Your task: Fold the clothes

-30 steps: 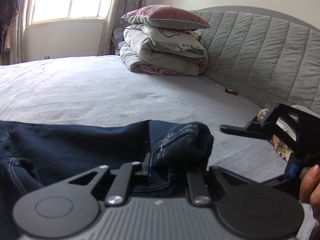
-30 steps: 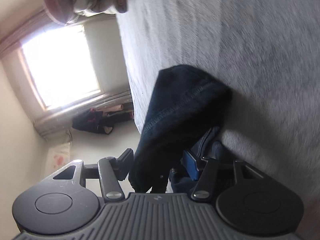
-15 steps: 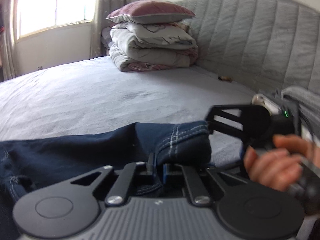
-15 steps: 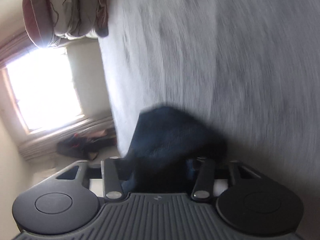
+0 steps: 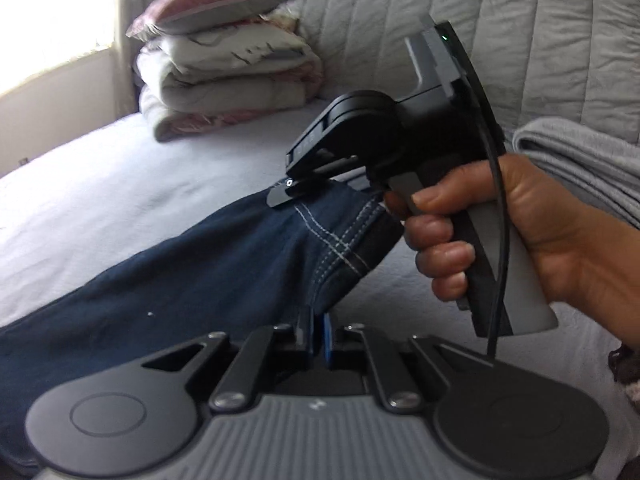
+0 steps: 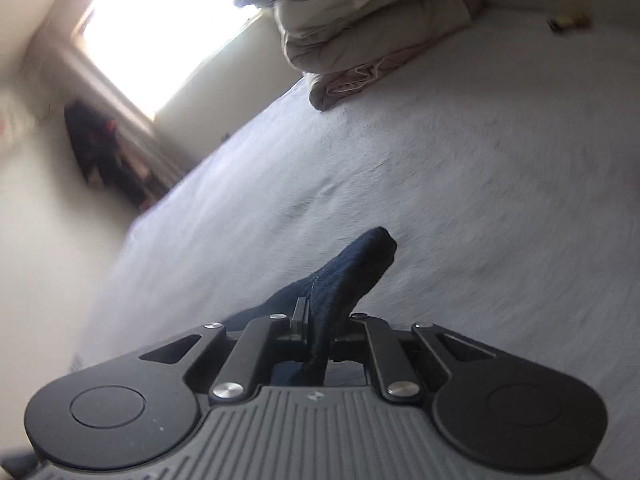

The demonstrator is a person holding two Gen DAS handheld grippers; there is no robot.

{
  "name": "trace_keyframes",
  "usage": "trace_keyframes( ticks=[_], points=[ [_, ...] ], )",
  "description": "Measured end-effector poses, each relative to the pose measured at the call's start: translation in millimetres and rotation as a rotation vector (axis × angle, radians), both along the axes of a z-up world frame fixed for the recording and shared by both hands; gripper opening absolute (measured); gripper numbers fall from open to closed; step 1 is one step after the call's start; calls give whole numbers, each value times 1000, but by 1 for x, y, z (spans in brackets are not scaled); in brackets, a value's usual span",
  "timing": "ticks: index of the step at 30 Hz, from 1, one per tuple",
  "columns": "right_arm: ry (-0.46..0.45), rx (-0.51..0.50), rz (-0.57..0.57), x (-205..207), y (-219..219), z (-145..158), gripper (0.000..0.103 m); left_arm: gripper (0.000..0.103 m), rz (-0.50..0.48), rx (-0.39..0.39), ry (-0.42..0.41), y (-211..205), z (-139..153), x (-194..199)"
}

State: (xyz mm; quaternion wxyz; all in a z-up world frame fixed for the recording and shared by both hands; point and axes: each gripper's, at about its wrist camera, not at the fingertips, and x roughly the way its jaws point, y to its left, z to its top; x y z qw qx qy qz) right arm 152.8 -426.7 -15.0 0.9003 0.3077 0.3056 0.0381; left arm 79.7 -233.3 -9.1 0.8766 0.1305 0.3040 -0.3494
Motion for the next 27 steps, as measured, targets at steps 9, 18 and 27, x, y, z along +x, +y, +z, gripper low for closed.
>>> trace_keyframes(
  ticks=[9,18,27],
  points=[
    [64,65,17,-11,-36,-74,26,18,-95,-25,124,-4,-23,9],
    [40,64,-38,20,-35,-65,35,26,-57,-105,257,1,-39,36],
    [-97,-39,-38,43,-36,-35,13,26,-46,-168,328,-11,-52,57]
  ],
)
